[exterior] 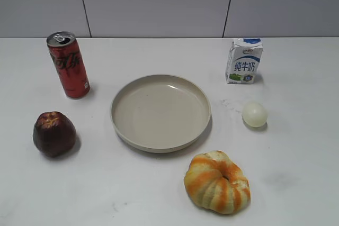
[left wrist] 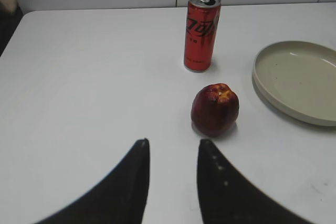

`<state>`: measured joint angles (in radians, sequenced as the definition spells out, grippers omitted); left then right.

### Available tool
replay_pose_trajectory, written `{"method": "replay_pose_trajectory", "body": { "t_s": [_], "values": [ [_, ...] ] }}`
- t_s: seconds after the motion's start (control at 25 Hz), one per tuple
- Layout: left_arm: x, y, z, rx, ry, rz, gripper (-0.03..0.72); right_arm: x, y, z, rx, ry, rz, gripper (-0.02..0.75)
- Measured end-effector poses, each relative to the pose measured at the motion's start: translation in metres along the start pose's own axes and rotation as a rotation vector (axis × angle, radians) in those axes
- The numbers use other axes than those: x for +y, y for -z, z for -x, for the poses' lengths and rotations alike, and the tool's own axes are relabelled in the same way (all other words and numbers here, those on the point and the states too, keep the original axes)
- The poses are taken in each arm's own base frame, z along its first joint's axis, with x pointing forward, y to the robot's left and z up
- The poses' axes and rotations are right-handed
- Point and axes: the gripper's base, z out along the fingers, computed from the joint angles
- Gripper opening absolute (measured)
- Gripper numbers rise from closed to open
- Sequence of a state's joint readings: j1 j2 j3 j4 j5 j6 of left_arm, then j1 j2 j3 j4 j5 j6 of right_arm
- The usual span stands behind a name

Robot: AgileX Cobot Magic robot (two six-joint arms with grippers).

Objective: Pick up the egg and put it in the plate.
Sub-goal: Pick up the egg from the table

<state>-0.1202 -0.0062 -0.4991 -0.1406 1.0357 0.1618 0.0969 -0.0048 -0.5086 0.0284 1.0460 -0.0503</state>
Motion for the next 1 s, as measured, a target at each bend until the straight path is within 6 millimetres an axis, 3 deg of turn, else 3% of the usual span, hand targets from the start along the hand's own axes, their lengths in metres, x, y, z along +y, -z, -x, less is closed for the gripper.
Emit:
{"method": "replay_pose_trajectory", "body": {
  "t_s": [0.44, 0.6, 0.76, 1.0],
  "values": [
    [0.0, 0.0, 0.0, 0.0, 0.0, 0.0, 0.229, -0.001, -0.002, -0.001, 0.004, 0.007, -0.012, 0.501],
    [0.0, 0.0, 0.0, 0.0, 0.0, 0.0, 0.229, -0.003, -0.007, 0.022, -0.092, 0.015, -0.029, 0.501],
    [0.0, 0.0, 0.0, 0.0, 0.0, 0.0, 0.229, -0.005, -0.03, 0.054, -0.206, 0.017, -0.033, 0.501],
    [0.0, 0.0, 0.0, 0.0, 0.0, 0.0, 0.23, -0.006, -0.095, 0.079, -0.037, -0.015, -0.01, 0.501]
  ]
}}
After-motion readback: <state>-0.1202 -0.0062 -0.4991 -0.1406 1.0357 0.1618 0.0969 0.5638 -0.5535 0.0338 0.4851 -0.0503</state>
